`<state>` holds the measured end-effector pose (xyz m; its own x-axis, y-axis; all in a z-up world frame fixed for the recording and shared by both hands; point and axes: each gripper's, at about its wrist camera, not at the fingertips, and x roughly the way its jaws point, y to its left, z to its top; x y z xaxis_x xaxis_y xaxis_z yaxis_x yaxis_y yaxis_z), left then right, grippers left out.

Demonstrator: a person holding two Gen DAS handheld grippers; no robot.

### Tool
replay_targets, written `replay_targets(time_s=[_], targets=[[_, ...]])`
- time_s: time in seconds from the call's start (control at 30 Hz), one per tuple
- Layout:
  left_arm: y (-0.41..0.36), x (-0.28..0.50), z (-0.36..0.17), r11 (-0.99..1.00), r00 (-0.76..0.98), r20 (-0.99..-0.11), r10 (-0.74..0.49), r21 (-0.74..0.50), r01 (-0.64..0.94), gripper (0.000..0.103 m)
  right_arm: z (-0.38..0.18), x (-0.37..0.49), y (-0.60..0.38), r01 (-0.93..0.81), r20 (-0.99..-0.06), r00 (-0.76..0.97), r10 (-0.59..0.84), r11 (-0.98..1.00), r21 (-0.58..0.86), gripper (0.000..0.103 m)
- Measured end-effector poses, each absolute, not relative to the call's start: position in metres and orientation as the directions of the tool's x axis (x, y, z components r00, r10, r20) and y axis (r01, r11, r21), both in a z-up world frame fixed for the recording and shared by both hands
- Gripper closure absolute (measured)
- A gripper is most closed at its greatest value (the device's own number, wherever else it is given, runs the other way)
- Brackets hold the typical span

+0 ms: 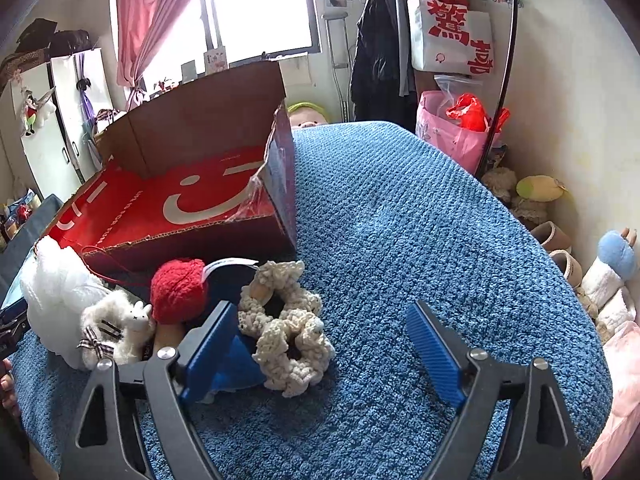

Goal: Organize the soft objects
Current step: 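Grasp the black pompom with the left tool while the right tool grasps the cream scrunchie, then carry the pompom and scrunchie into the red-lined box and open both tools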

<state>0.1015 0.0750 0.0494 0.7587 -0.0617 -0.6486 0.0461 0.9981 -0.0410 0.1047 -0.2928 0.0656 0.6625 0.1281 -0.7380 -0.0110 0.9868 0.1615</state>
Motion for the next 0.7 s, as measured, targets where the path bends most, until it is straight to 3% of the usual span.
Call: replay_targets(time_s=[0.07,0.1,0.13,0.17,0.2,0.3,0.7], targets=[[0.072,0.106,0.046,0.997,0.74,-0.668,-0.077,-0.04,0.068,0.047,0.059,0.109,-0.292,-0.033,-0.758,0.631,0.167,0.981,0.189,0.03],[0.071,0.108,0.044,0.995,0.733,-0.673,-0.094,-0.05,0.082,0.053,0.057,0.11,-0.292,-0.045,-0.756,0.628,0.185,0.978,0.202,0.037],[0.071,0.109,0.043,0.993,0.725,-0.679,-0.115,-0.065,0.097,0.069,0.058,0.109,-0.292,-0.062,-0.75,0.629,0.205,0.975,0.214,0.053],[0.07,0.11,0.042,0.991,0.717,-0.684,-0.135,-0.079,0.112,0.075,0.057,0.109,-0.291,-0.084,-0.75,0.619,0.232,0.969,0.231,0.064],[0.07,0.111,0.041,0.988,0.712,-0.686,-0.15,-0.089,0.122,0.075,0.056,0.109,-0.29,-0.096,-0.752,0.61,0.25,0.965,0.242,0.07],[0.067,0.113,0.04,0.983,0.693,-0.699,-0.179,-0.104,0.149,0.075,0.06,0.105,-0.29,-0.106,-0.735,0.628,0.257,0.963,0.246,0.075],[0.064,0.096,0.063,0.983,0.747,-0.641,-0.176,-0.069,0.171,0.075,0.093,0.095,-0.295,-0.099,-0.68,0.694,0.236,0.967,0.235,0.075]])
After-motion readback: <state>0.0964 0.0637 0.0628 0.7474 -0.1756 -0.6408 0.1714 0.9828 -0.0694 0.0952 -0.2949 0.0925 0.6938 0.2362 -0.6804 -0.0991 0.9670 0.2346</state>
